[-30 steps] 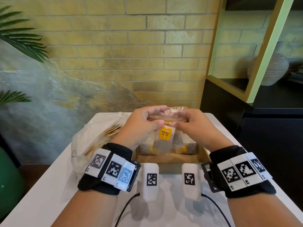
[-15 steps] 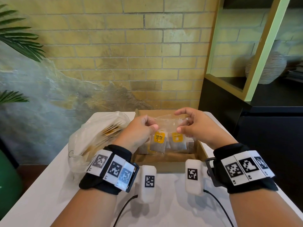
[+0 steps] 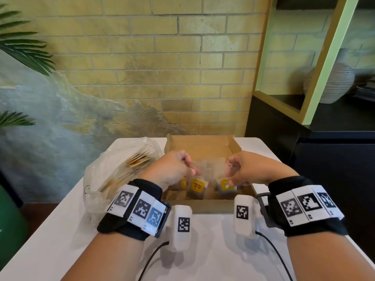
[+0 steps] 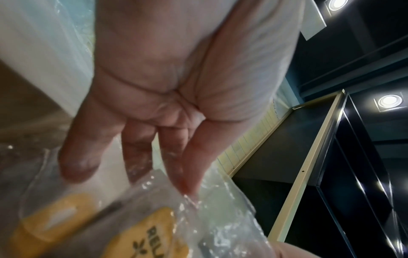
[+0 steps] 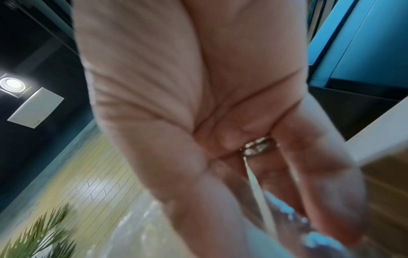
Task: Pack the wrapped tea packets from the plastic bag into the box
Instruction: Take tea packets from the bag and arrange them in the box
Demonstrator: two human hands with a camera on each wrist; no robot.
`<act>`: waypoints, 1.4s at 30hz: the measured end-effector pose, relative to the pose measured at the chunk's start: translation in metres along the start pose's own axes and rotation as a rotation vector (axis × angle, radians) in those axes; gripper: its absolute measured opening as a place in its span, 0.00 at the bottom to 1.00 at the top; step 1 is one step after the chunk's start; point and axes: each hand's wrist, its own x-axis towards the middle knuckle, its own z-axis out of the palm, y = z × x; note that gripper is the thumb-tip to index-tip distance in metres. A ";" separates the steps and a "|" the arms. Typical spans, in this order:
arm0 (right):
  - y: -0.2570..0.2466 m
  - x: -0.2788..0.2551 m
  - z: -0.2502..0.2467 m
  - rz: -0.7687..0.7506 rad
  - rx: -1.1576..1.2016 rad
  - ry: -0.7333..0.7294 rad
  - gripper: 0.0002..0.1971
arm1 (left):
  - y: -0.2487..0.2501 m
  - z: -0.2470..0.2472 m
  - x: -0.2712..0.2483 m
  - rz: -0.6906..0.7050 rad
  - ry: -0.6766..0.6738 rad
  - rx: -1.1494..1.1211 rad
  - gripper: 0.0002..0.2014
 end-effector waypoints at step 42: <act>-0.010 0.001 0.004 -0.214 0.132 0.368 0.08 | 0.019 -0.004 -0.019 0.237 0.001 0.800 0.14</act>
